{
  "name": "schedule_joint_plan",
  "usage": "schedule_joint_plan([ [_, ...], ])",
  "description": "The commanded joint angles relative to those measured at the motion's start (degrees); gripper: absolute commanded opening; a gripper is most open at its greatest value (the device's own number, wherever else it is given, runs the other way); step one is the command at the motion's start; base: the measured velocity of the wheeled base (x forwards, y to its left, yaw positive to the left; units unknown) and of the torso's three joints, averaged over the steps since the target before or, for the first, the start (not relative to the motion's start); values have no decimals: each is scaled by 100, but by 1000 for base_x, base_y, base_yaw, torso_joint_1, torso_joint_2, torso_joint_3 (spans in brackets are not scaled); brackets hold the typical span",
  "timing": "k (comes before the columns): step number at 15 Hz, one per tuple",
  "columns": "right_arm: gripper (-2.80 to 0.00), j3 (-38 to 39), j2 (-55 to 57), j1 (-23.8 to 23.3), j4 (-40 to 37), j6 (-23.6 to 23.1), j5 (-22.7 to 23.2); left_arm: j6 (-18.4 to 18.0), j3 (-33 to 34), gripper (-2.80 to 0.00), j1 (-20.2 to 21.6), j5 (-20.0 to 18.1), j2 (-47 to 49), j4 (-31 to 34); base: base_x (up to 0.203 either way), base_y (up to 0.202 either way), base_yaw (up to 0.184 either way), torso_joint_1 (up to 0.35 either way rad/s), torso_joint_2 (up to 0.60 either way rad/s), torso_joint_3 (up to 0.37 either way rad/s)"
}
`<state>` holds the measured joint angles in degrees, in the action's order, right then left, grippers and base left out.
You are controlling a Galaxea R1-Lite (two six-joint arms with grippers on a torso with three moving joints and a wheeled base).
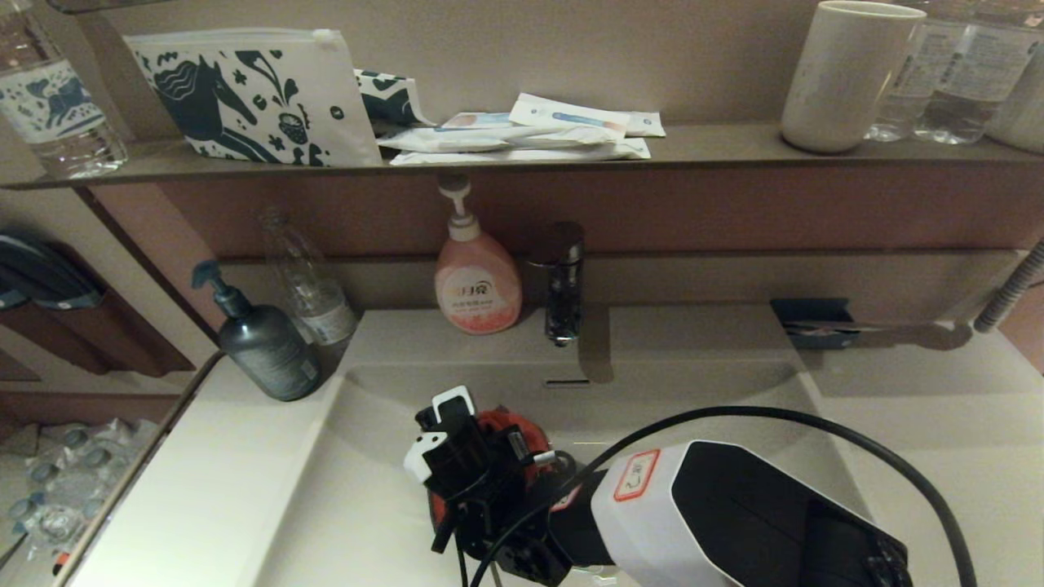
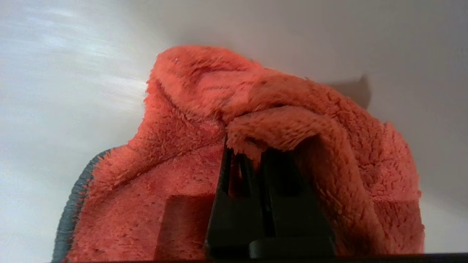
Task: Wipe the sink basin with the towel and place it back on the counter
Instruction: Wipe the sink
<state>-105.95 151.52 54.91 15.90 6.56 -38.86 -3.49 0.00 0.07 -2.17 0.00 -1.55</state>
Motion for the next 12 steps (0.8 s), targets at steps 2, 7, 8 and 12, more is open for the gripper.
schedule_joint_plan([
  [2,-280,442,-332,-146,11,306,-125,-3,0,-280,1,-3,9,-3,0,0,0,0,0,0],
  [7,-280,1565,-844,-431,78,1057,-287,-3,0,-280,1,-3,9,-3,0,0,0,0,0,0],
  [8,-280,1735,-893,-505,98,1213,-332,-3,0,-280,1,-3,9,-3,0,0,0,0,0,0],
  [12,-280,2477,-1300,-759,127,1535,-364,-3,0,-280,1,-3,9,-3,0,0,0,0,0,0],
])
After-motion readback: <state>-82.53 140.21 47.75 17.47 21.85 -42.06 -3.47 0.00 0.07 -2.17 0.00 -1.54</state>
